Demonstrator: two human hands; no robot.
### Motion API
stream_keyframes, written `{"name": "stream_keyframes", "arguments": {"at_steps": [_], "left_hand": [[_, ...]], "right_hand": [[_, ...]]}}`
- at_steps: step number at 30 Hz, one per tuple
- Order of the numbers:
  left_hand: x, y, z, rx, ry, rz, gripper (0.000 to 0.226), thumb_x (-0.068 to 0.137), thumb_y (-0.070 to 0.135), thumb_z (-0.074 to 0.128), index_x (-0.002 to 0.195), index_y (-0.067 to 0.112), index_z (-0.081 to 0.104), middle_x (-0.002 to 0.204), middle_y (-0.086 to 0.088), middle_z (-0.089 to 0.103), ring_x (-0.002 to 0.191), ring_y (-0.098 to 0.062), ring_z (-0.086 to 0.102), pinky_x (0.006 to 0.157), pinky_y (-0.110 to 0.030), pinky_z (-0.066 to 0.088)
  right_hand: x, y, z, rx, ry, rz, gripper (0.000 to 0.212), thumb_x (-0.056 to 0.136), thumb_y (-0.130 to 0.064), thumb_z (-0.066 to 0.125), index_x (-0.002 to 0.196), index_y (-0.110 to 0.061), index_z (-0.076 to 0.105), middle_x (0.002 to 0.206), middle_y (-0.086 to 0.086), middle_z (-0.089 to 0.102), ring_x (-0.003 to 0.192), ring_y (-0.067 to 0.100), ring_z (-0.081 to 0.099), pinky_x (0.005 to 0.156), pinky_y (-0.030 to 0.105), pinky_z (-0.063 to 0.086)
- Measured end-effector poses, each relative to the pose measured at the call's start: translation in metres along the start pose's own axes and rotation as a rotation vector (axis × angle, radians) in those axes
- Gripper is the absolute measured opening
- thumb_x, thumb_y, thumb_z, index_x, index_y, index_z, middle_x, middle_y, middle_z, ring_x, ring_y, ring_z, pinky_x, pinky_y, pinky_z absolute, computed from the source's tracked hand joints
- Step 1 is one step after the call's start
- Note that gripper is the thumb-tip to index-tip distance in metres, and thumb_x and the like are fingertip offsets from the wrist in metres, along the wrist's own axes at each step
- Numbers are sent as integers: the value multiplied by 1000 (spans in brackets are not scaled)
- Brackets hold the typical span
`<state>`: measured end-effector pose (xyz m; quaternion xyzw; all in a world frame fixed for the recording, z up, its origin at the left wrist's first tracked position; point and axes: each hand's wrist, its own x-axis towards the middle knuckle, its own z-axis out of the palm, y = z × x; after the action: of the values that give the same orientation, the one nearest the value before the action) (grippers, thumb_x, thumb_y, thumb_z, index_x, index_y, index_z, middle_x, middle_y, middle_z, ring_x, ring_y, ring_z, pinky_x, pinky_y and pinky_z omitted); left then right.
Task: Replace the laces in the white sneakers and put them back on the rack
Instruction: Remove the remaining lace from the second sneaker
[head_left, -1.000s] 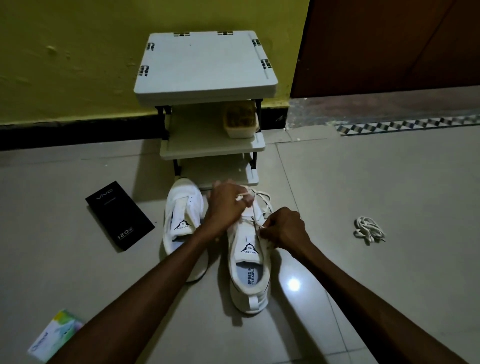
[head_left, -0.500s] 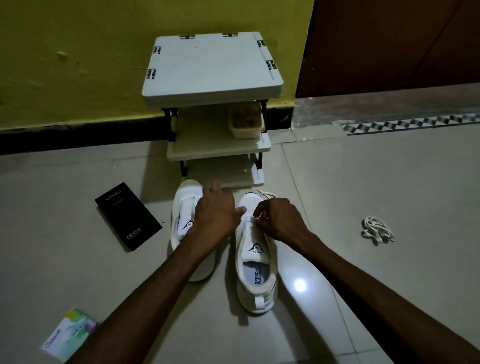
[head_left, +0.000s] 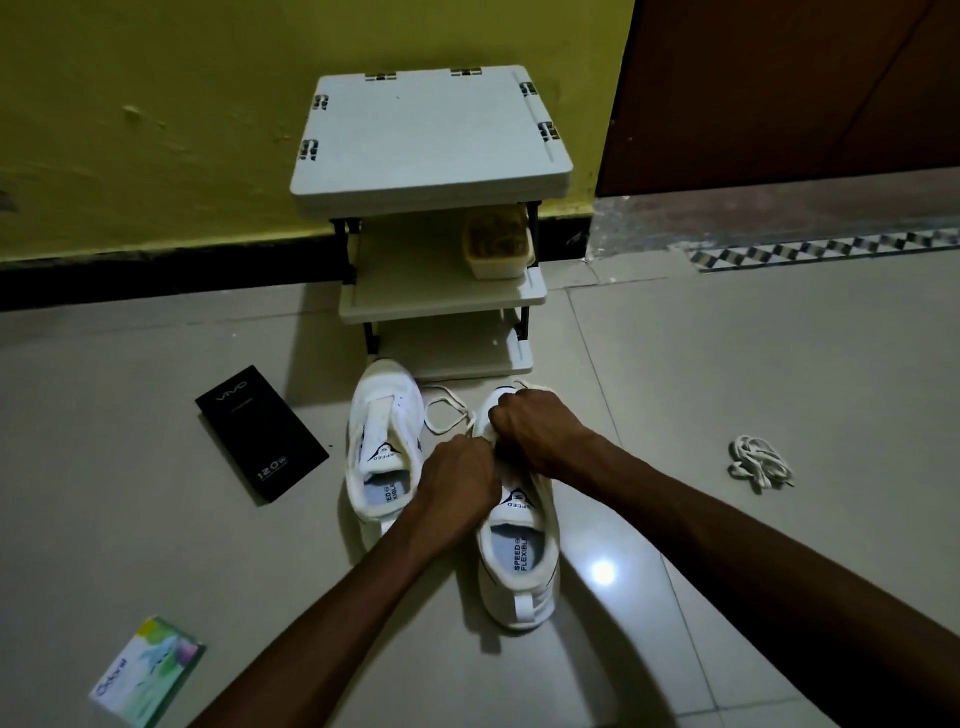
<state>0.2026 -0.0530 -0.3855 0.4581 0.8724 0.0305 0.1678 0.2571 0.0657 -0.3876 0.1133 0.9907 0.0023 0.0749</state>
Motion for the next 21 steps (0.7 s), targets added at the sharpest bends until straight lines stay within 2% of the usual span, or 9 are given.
{"name": "stream_keyframes", "arguments": {"at_steps": [3,5,7,10,12,13,16,19,21], "left_hand": [[-2,1,-1,106,-1,17,27,94,12,50,118,6,59,123,-15,60,115,-31,57,91,-34,44],[-1,-1,-2,145,-23,19,27,93,10,50,118,5,59,124,-15,61,116,-31,58,92,-35,45],[1,1,0,133,-30,13,27,92,10,52,117,4,61,122,-16,62,114,-32,59,91,-35,47],[-2,6,1,99,-28,13,28,93,13,54,119,4,59,123,-15,61,114,-32,59,90,-34,47],[-4,5,4,71,-17,17,26,93,15,54,116,5,59,121,-16,61,112,-32,59,88,-34,46],[-4,3,5,49,-13,13,24,92,16,54,114,6,59,120,-16,61,111,-32,58,87,-34,45],[-4,-1,6,-11,-9,-12,23,91,17,54,112,7,58,118,-16,61,111,-33,57,86,-34,43],[-6,-2,5,-40,4,-20,25,92,20,55,113,8,59,119,-15,61,111,-32,57,87,-34,42],[-5,-2,6,-58,12,-18,25,92,21,55,114,8,59,119,-14,61,112,-30,56,88,-33,42]], "right_hand": [[1,19,-8,165,238,216,16,89,-17,57,98,-5,63,100,13,65,90,29,62,70,34,45],[-2,40,-10,481,510,542,15,85,-19,61,79,-5,64,77,6,63,72,21,58,64,30,41],[-7,46,-10,841,631,865,21,81,-21,59,63,-9,59,60,1,59,63,18,59,64,31,47],[-9,32,-8,1426,522,941,22,87,-17,55,65,-12,59,66,6,62,69,22,64,79,44,57],[-10,26,-13,1787,353,850,18,93,-12,47,82,-7,60,72,11,64,66,23,61,72,41,54],[-12,24,-16,1839,287,794,16,95,-12,45,89,-5,58,69,10,62,58,21,56,64,37,49],[-11,26,-10,1440,215,655,16,93,-12,48,94,-9,64,65,1,57,52,13,47,54,25,37],[-11,22,1,737,91,366,21,94,-24,55,93,-11,72,90,4,70,83,20,64,70,30,48],[-12,16,4,515,-25,246,30,94,-35,58,95,-9,72,97,9,69,92,25,63,73,32,48]]}}
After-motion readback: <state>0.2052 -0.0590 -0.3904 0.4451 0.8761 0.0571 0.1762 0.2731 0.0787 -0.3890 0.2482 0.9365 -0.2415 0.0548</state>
